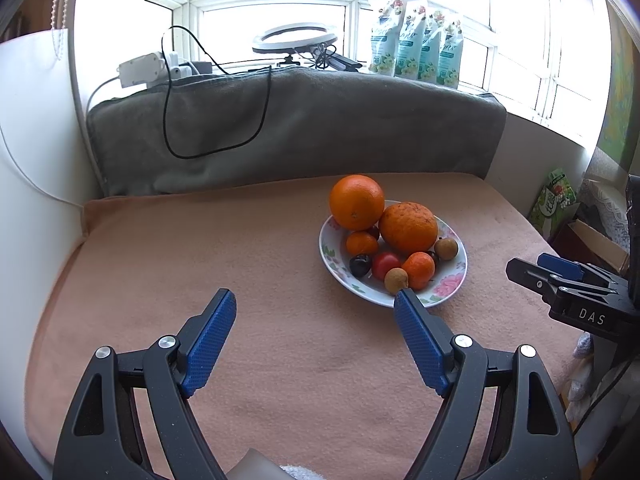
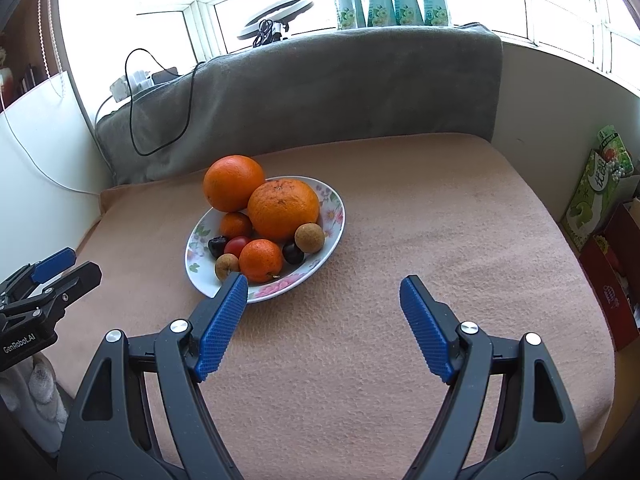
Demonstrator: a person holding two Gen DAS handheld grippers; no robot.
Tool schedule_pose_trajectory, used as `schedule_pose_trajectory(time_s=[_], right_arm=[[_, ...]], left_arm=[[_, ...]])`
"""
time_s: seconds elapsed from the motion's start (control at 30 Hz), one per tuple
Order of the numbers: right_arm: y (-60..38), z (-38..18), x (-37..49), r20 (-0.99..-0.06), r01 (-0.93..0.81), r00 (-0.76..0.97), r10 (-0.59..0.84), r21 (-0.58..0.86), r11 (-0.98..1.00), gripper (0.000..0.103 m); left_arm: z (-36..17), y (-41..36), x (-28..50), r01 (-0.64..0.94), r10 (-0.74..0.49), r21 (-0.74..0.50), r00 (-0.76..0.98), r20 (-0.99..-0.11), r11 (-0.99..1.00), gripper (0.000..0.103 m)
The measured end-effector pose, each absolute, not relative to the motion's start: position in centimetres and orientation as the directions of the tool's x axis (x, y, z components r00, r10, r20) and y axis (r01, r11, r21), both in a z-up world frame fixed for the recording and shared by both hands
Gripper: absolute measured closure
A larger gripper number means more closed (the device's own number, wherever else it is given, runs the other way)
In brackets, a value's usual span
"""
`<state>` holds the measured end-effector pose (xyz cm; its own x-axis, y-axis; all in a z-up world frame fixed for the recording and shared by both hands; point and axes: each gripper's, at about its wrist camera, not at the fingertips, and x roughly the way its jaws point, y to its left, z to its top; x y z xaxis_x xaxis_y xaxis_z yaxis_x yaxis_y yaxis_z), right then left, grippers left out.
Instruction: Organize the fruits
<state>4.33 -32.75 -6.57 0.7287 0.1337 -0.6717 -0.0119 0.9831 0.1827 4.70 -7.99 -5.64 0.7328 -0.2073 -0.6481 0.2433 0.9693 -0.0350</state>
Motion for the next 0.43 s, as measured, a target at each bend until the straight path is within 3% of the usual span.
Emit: schedule_pose_trajectory(time_s=[0.43], right_arm=[[-33.46, -7.37, 4.91, -0.687, 0.012, 0.716, 0.124, 0.19, 0.982, 0.022]], left_arm=[[-5.77, -8.22, 4.59, 0.25, -0.213, -0.034, 0.736, -0.642, 0.968, 0.021]])
